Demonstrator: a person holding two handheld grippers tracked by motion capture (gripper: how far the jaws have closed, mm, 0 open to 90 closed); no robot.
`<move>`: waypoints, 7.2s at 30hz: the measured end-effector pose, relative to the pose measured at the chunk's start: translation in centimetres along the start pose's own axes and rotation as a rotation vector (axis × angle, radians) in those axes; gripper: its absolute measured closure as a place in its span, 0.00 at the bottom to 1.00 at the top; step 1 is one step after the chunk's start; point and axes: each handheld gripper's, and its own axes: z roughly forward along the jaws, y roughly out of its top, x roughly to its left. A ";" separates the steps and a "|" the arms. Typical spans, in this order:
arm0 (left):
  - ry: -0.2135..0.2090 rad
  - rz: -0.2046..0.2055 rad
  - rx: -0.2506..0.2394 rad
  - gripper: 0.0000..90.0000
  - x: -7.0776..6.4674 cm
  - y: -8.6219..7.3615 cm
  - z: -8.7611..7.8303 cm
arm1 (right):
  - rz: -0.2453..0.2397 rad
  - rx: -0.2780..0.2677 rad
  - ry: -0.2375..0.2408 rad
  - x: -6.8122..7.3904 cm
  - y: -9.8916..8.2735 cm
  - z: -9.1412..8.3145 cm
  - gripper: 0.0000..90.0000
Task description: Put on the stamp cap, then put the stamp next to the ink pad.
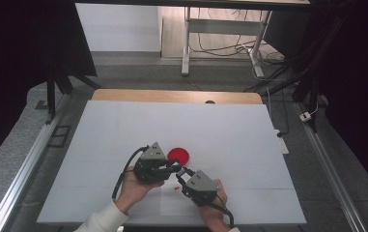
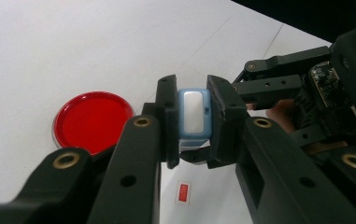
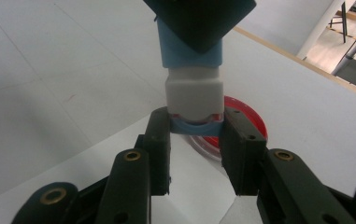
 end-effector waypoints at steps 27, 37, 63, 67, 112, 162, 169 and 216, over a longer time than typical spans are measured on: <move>-0.033 -0.017 0.040 0.84 0.6 -0.4 0.4 | -0.078 0.045 -0.014 0.5 0.2 0.2 0.72; -0.039 -0.026 0.050 0.84 0.6 -0.6 0.8 | -0.092 0.053 -0.012 0.6 0.2 0.2 0.72; -0.081 -0.068 0.038 0.85 1.0 -0.8 0.8 | -0.093 0.036 0.021 0.2 0.1 -0.1 0.72; -0.076 -0.064 0.043 0.84 0.9 -0.8 0.9 | -0.095 0.040 0.027 0.2 0.1 -0.1 0.71; -0.040 -0.049 -0.016 0.84 1.6 -0.5 -0.9 | 0.053 0.114 0.065 -6.7 -3.3 -4.6 0.53; 0.063 -0.056 -0.058 0.84 4.5 -0.1 -3.2 | 0.152 0.145 -0.044 -13.1 -7.8 -10.5 0.53; 0.091 -0.074 -0.053 0.84 5.6 -0.2 -2.6 | 0.157 0.147 -0.050 -13.2 -7.8 -10.5 0.53; 0.269 -0.031 0.178 0.80 9.6 -1.4 3.7 | 0.149 0.178 -0.058 -13.2 -8.1 -10.1 0.52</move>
